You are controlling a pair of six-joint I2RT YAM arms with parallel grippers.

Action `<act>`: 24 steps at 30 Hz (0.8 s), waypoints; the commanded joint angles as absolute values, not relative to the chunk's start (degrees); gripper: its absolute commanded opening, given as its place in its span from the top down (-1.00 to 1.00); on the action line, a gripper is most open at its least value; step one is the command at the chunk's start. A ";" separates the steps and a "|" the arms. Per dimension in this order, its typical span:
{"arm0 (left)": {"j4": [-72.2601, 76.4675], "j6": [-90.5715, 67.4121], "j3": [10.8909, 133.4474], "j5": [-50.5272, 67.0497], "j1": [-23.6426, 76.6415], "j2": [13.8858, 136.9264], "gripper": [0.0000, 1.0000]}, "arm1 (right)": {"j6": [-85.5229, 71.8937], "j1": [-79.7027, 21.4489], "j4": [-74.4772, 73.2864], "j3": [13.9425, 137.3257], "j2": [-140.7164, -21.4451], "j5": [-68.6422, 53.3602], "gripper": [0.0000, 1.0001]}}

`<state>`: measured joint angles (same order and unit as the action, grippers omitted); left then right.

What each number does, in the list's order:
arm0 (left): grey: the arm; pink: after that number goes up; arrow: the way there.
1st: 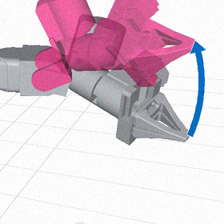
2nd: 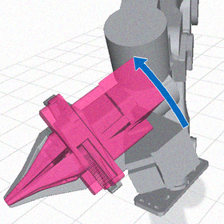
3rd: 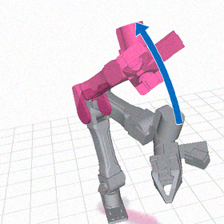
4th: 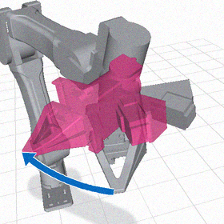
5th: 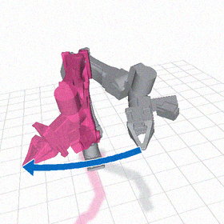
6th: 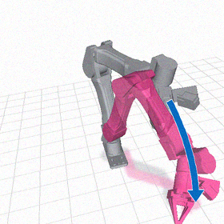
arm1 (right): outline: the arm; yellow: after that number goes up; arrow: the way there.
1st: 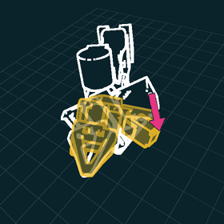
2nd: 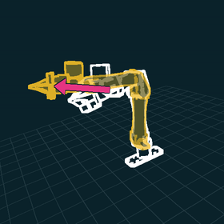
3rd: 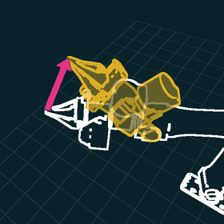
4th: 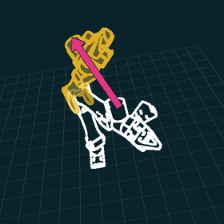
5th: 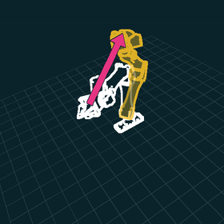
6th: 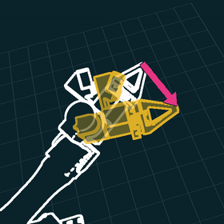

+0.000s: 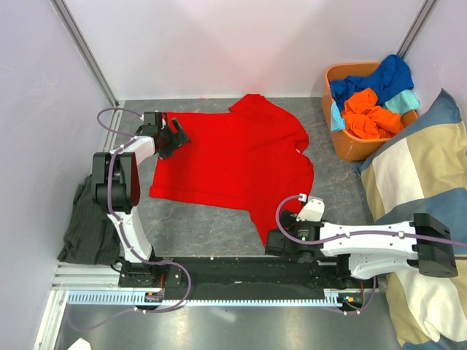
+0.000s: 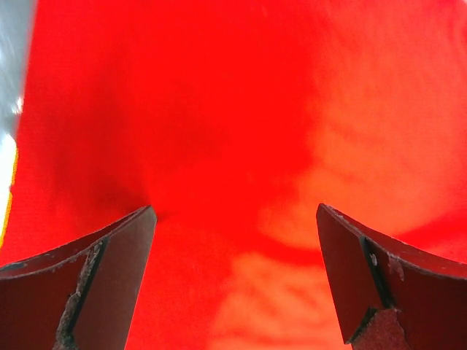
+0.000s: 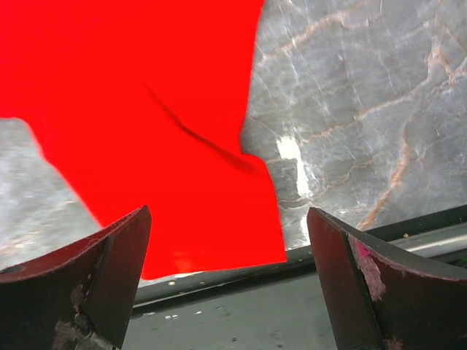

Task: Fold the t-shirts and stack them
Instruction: Grap the side of the flattened tshirt closest away from the robot with both arms

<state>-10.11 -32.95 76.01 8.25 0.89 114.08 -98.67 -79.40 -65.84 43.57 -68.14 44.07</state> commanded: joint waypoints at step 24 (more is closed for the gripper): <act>-1.41 -37.97 63.63 16.61 7.82 94.92 -1.00 | -107.05 -82.53 -55.28 31.55 -71.63 36.12 -0.65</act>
